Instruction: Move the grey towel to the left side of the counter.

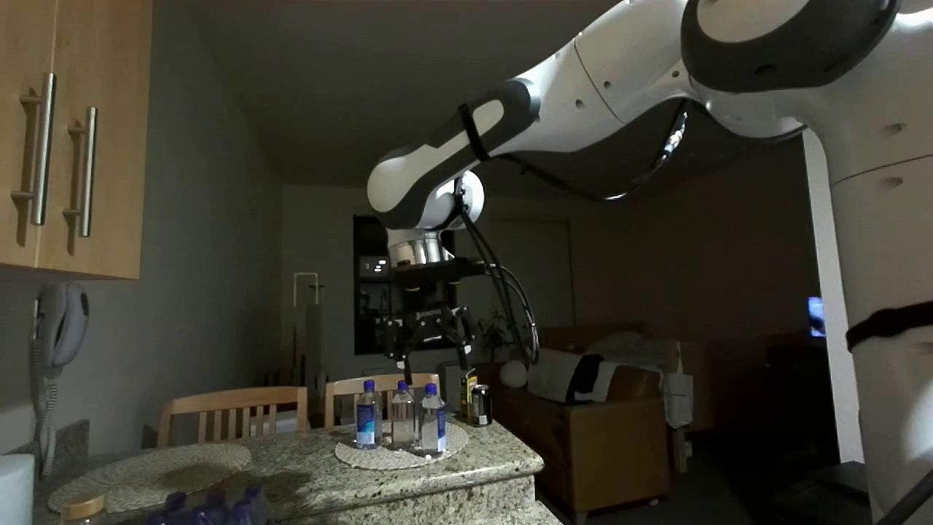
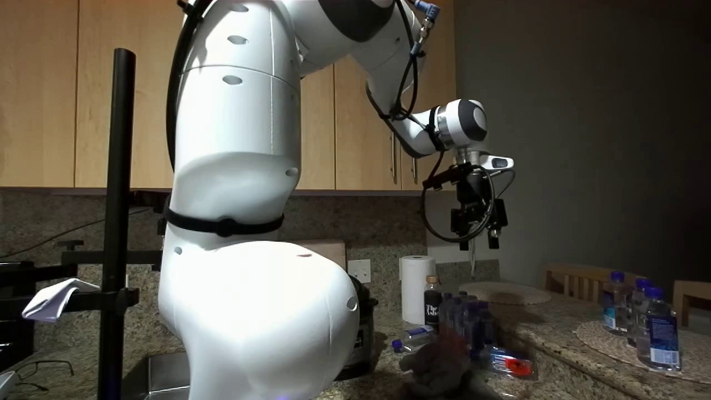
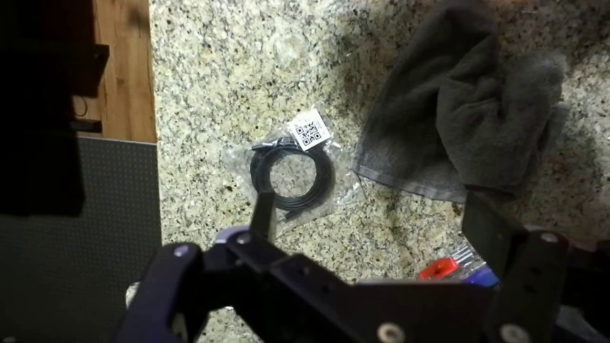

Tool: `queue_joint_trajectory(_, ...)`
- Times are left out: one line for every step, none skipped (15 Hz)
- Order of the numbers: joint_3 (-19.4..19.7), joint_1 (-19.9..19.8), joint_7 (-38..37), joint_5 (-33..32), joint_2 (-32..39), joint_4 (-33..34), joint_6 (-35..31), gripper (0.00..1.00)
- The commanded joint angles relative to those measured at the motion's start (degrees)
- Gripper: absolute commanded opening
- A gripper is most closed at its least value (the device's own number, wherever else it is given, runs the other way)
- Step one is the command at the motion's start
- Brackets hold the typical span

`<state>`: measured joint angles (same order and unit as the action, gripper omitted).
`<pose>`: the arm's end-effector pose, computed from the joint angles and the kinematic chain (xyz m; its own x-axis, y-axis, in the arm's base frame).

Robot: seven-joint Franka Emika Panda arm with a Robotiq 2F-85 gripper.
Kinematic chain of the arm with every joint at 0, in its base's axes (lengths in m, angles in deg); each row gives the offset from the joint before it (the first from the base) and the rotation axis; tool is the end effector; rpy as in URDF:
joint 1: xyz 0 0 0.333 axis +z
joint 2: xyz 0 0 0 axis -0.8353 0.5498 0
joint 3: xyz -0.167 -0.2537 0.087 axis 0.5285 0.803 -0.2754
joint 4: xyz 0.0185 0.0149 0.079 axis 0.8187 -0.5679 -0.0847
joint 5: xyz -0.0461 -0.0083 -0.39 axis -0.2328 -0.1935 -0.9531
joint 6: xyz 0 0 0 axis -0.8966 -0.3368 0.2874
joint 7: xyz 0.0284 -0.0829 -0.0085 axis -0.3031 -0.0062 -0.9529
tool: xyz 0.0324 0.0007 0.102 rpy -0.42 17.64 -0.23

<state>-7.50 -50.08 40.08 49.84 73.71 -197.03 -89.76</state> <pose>0.5420 0.0773 0.4959 0.9396 -0.3384 -0.0506 -0.3291 -0.9343 0.1369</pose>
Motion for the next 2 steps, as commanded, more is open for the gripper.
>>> queue_joint_trajectory(-0.86, -0.73, 0.02, 0.01, 0.04, 0.06, 0.16, 1.0)
queue_joint_trajectory(-0.87, -0.7, 0.02, 0.01, 0.04, -0.05, 0.15, 1.0)
